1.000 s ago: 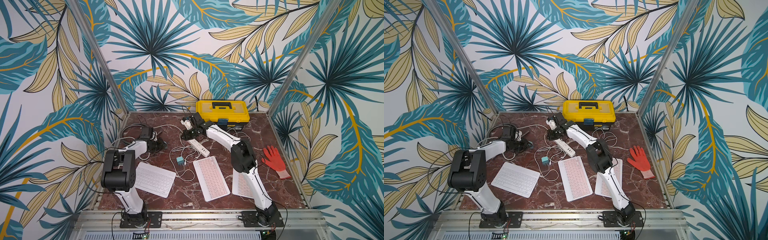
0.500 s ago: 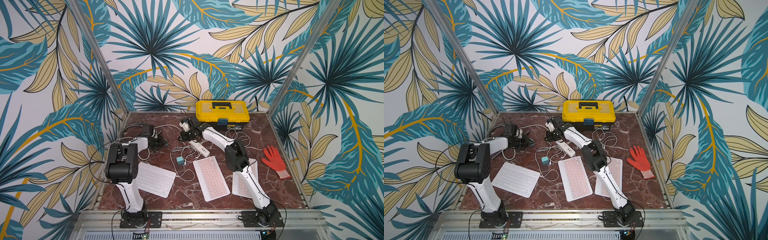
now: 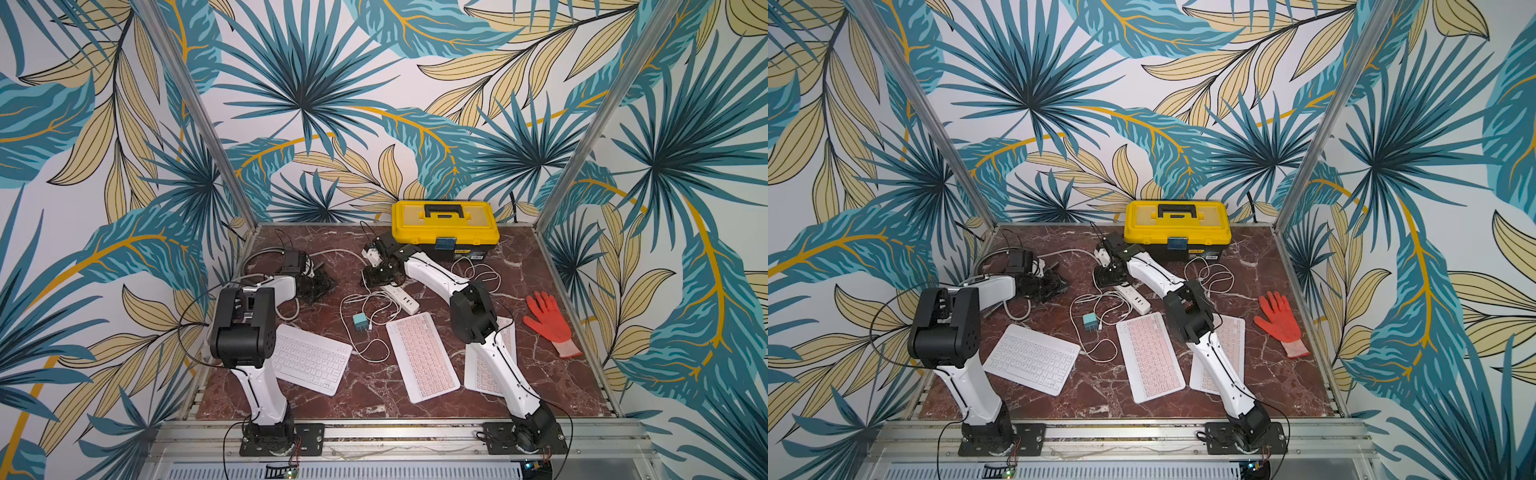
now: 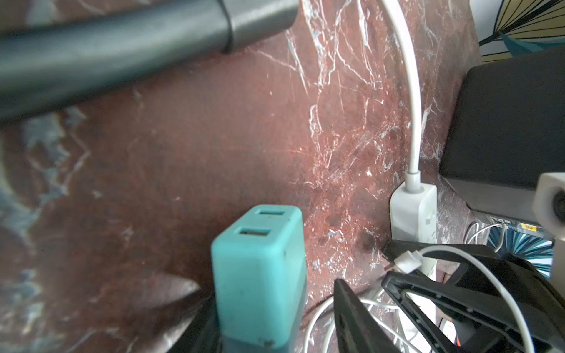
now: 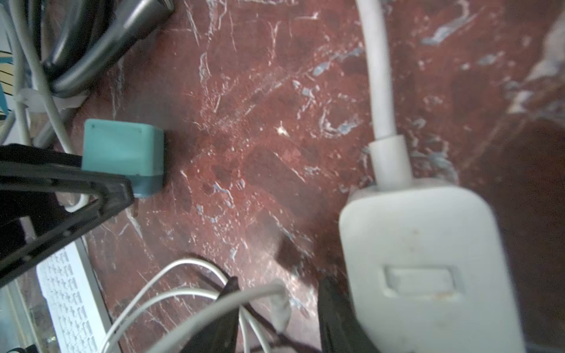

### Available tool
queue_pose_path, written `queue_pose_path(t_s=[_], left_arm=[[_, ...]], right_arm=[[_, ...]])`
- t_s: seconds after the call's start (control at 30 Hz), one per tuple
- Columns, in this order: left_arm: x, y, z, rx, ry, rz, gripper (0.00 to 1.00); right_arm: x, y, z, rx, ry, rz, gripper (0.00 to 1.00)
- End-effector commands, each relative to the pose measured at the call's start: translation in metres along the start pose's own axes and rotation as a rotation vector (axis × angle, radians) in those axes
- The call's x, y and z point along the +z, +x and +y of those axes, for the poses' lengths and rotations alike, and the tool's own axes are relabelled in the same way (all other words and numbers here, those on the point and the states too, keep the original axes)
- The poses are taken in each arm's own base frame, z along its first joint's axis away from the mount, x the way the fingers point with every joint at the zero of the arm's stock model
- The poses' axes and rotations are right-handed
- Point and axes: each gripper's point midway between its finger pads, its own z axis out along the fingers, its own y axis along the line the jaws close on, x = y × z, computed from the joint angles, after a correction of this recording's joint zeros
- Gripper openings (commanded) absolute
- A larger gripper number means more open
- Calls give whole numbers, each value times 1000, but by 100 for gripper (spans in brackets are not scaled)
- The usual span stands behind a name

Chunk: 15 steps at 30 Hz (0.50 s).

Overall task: Unplug the wireless keyboard
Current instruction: Place the plug at the center of the board.

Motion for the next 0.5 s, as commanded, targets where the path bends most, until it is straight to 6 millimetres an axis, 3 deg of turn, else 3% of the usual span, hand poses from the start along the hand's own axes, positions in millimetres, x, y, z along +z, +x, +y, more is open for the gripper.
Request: queue_pose_path(t_s=[0.0,0.2,0.47], left_arm=[[-8,11,16,-16,-53,14,58],[-23,14,23,-16,-93,-29,62],[-58,8,10,26,-89,-131,62]], right_arm=[[-33,2,-7,-48,103,23,46],[-60,5,-11,-85,174,22,48],[-90,16,-11,-136,198,25,50]])
